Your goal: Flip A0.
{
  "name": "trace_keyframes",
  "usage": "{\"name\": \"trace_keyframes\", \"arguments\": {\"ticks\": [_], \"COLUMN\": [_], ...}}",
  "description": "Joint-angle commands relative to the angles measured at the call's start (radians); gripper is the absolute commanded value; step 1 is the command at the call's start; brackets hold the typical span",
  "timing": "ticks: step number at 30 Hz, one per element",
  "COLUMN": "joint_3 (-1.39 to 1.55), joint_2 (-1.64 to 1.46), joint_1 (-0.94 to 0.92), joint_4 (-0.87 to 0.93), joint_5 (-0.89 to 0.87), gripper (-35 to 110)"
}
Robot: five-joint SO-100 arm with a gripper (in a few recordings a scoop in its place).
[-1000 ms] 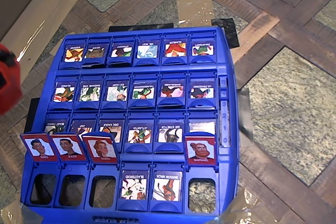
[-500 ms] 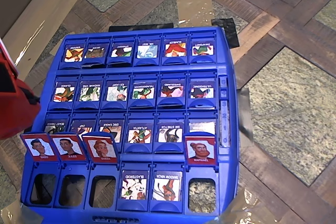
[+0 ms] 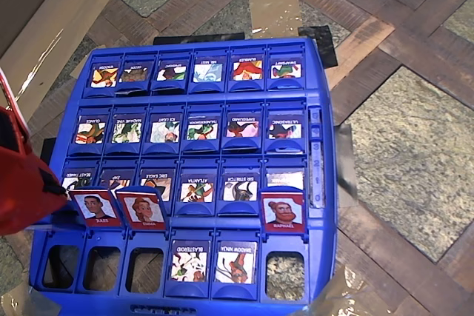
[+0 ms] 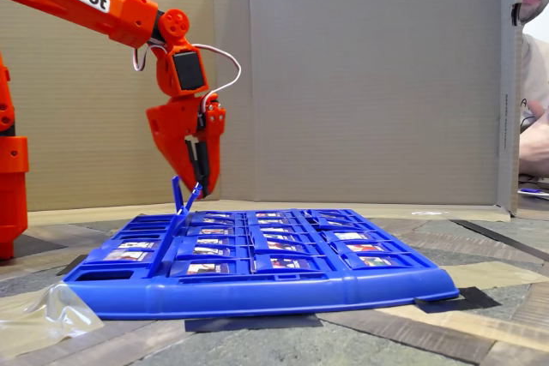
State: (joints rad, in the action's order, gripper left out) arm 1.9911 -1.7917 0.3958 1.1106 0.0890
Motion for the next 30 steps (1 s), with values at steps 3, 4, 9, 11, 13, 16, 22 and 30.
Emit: {"name": "trace_keyframes", "arguments": {"ticks": [3,4,9,11,13,16,22,30], "joint_3": [-0.035,-0.035,-0.035,-0.037,-0.043,-0.058,-0.063,-0.011], "joint_2": [-0.026,-0.034,-0.049,-0.055,-0.058,-0.058,-0.061,-0.169], "joint_1": [0.031,0.034,0.044,0.046,0.046,0.044,0.014,-0.066], "joint_4": [0.057,0.063,0.061,0.035,-0.003,-0.072,-0.244,-0.454], "joint_5": [0.005,0.008,0.011,0.005,-0.003,-0.012,-0.015,0.023], "gripper": [2,2,2,2,2,2,2,2]}}
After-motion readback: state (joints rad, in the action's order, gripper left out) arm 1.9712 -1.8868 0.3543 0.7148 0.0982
